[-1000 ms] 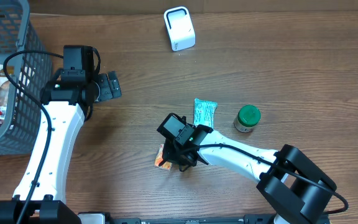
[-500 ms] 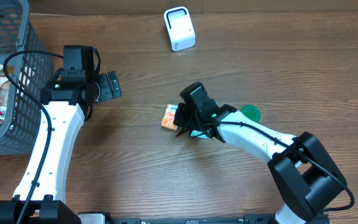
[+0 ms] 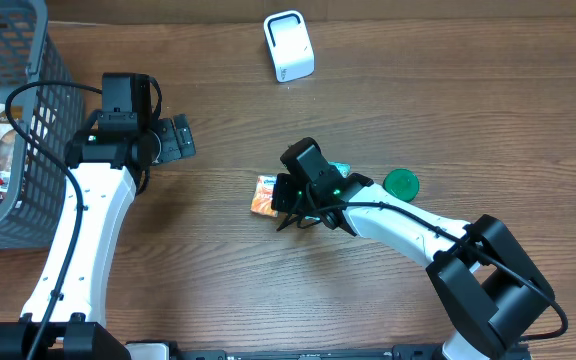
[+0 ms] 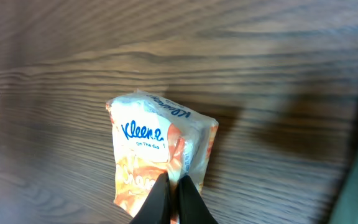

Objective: Scan the item barcode

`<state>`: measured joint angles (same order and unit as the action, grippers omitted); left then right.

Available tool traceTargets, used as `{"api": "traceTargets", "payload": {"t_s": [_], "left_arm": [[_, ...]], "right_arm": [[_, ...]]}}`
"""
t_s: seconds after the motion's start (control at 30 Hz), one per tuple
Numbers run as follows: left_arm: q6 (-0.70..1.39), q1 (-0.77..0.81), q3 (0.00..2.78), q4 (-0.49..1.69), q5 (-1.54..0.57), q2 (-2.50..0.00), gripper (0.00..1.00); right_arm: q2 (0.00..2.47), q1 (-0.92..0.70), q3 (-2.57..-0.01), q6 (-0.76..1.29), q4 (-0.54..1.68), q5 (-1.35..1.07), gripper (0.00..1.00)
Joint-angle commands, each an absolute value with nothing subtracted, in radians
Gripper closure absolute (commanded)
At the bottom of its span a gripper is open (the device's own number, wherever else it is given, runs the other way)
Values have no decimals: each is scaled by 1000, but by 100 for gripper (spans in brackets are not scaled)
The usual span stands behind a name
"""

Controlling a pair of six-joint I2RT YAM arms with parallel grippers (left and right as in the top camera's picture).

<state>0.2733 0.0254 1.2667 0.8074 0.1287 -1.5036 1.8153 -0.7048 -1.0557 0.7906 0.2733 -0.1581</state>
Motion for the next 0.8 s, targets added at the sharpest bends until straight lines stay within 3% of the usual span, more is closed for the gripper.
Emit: {"api": "traceTargets", "payload": {"t_s": [0.0, 0.67, 0.77], "left_arm": [[262, 25, 1283, 807, 141, -1494, 0], [262, 25, 1283, 807, 141, -1494, 0], [262, 26, 1283, 807, 141, -1494, 0]], "right_arm": [[1811, -706, -1031, 784, 233, -204, 96], [1860, -694, -1026, 776, 282, -184, 96], [1860, -688, -1026, 749, 303, -185, 91]]}}
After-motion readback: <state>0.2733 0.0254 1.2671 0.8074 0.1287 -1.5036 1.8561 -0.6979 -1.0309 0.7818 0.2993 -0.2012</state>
